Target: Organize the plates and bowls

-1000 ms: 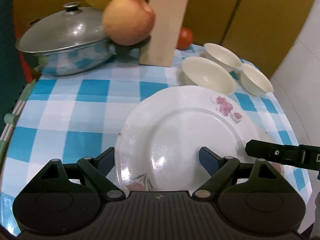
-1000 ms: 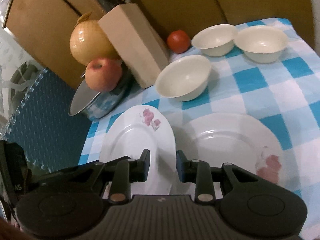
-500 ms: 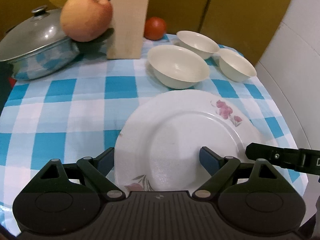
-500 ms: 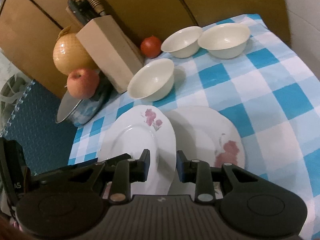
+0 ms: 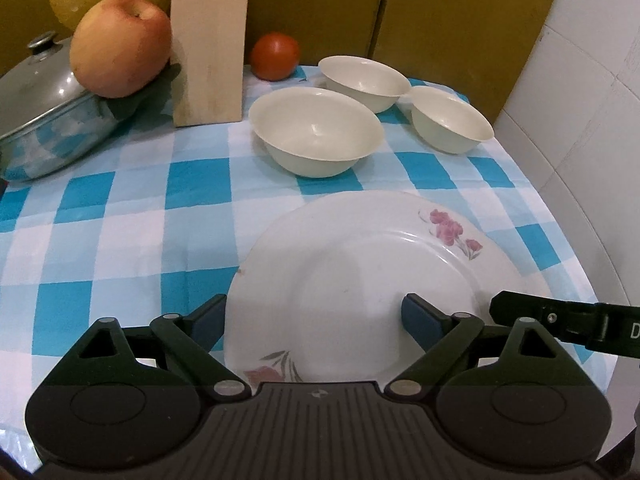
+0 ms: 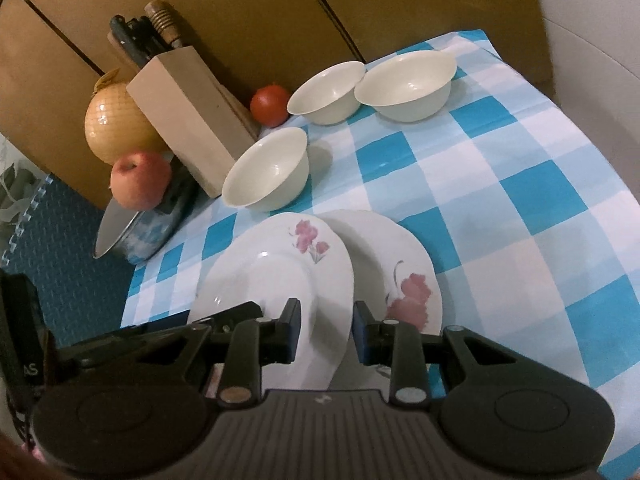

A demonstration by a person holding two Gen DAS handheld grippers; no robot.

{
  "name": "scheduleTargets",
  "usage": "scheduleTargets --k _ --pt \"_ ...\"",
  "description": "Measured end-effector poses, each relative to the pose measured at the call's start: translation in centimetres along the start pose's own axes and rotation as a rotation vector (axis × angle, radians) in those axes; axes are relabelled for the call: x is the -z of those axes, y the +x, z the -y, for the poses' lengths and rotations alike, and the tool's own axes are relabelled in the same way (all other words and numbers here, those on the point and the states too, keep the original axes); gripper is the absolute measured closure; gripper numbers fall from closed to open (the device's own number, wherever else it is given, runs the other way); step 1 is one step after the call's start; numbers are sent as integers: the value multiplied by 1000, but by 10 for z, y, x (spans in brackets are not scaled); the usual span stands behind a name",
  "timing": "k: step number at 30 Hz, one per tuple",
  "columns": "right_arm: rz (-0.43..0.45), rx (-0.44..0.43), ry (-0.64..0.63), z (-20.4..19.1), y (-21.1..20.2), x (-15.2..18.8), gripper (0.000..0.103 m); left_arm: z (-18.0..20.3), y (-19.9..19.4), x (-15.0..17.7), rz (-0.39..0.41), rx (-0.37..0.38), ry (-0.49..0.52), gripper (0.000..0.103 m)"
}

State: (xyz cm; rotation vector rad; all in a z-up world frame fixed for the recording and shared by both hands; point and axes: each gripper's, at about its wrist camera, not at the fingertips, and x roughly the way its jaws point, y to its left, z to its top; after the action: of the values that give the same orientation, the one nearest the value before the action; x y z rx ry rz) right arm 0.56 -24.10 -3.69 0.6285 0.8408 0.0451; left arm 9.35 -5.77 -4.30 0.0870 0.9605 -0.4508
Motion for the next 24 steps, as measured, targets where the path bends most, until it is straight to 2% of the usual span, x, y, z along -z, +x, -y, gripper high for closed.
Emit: scheduleTargets --k 11,24 --pt "21 71 -52 0 -1 1 81 13 3 1 6 7 41 9" --pt "70 209 -176 -6 1 4 80 29 7 2 6 21 83 8"
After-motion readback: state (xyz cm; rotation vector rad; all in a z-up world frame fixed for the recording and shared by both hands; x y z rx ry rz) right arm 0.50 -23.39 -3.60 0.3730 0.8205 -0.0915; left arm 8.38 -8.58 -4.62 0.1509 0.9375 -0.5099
